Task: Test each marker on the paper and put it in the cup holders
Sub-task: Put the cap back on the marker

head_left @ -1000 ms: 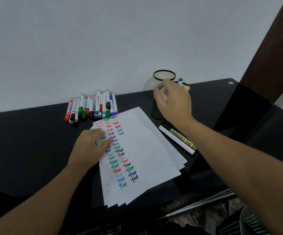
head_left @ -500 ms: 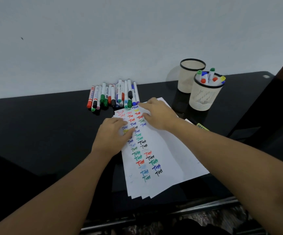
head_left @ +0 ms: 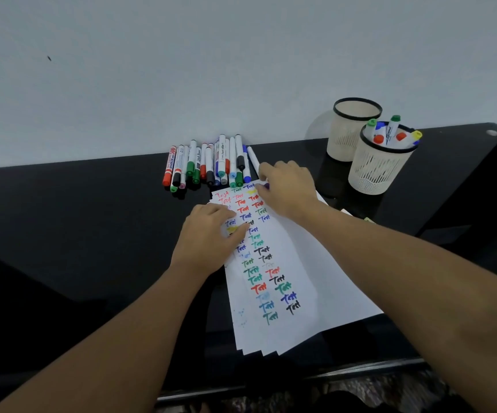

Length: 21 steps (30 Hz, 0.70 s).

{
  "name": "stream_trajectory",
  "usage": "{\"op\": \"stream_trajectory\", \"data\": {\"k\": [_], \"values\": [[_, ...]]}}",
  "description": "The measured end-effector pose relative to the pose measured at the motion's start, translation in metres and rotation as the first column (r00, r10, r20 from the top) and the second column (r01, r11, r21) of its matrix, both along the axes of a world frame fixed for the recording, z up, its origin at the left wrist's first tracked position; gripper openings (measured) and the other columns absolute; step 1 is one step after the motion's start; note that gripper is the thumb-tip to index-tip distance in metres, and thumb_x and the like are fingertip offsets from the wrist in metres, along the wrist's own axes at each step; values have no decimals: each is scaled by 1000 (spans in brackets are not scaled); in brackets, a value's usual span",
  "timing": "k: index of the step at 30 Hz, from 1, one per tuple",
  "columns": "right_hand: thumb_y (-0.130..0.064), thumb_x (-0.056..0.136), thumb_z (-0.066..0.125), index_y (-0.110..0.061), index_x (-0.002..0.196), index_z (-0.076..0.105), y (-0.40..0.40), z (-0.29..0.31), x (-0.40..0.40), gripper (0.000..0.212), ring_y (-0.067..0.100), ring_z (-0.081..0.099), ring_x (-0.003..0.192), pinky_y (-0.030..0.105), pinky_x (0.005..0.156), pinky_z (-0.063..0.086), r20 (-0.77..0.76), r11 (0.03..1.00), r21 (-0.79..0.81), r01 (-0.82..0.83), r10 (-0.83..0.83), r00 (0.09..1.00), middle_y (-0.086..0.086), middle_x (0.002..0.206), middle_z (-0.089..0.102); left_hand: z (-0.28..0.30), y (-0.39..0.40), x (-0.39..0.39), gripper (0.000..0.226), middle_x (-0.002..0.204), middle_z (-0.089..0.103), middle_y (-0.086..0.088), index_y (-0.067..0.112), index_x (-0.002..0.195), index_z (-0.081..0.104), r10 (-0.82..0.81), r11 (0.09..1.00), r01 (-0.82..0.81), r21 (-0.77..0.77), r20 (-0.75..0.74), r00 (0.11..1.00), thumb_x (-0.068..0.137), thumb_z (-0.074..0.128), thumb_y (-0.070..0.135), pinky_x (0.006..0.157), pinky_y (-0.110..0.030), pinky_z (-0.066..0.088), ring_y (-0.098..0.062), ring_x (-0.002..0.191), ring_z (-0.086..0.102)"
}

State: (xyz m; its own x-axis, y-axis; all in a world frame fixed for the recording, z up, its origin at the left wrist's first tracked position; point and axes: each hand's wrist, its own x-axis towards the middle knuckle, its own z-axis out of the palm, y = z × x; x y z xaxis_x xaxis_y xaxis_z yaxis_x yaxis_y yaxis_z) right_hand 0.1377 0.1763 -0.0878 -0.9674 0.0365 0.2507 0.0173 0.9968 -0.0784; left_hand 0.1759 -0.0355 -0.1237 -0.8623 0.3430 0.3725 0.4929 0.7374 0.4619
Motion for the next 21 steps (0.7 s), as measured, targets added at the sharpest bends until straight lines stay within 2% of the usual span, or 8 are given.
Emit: {"op": "stream_trajectory", "data": {"k": [4,6,9,12,14,17,21], "values": [[-44,107,45,-33,137,52,-2,-1,-1,33,24,52,115,42,94,50,104,998,-60,0,7,995,7,125,55,0,0,0,48,123,66,2,13,118,72,-2,1000,2,-2,-3,1000,87,72,50,97,-40,48,-18,116,53],[-42,108,45,-31,134,56,-3,0,-2,31,24,53,112,39,92,49,103,999,-53,3,2,995,6,123,56,1,0,1,47,122,67,2,13,118,73,-2,1000,2,4,-3,1000,87,72,49,96,-41,48,-19,115,53],[-33,108,46,-28,128,58,-1,4,1,25,21,57,97,37,84,53,69,996,-80,41,-36,997,7,116,55,1,0,2,46,122,66,2,13,118,72,-1,1000,1,10,-1,1000,87,73,48,96,-42,49,-18,115,53],[-28,107,47,-24,124,56,3,6,12,20,21,58,79,36,72,58,-53,962,-266,54,-71,996,6,112,48,1,0,1,46,123,66,3,14,118,72,1,1000,-1,6,6,1000,88,72,49,97,-42,48,-18,115,52],[-25,104,53,-23,124,56,6,6,22,20,17,57,77,32,70,57,-184,906,-423,9,-95,978,3,110,46,1,0,0,46,123,66,3,14,118,72,-1,1000,1,-1,6,1000,88,71,49,97,-42,48,-18,115,52],[-21,102,60,-21,129,63,9,8,41,27,6,56,83,17,78,50,-290,792,-607,-68,-141,946,-3,112,49,1,0,0,46,124,65,5,16,119,72,1,1000,-1,-17,11,1000,89,69,51,98,-40,48,-16,117,51],[-20,98,69,-19,116,71,10,13,64,18,-2,61,91,11,84,46,-423,711,-670,-216,-126,897,-4,110,58,1,0,1,47,123,65,5,16,119,72,7,1000,-7,-20,9,1000,89,69,52,98,-39,48,-15,117,51]]}}
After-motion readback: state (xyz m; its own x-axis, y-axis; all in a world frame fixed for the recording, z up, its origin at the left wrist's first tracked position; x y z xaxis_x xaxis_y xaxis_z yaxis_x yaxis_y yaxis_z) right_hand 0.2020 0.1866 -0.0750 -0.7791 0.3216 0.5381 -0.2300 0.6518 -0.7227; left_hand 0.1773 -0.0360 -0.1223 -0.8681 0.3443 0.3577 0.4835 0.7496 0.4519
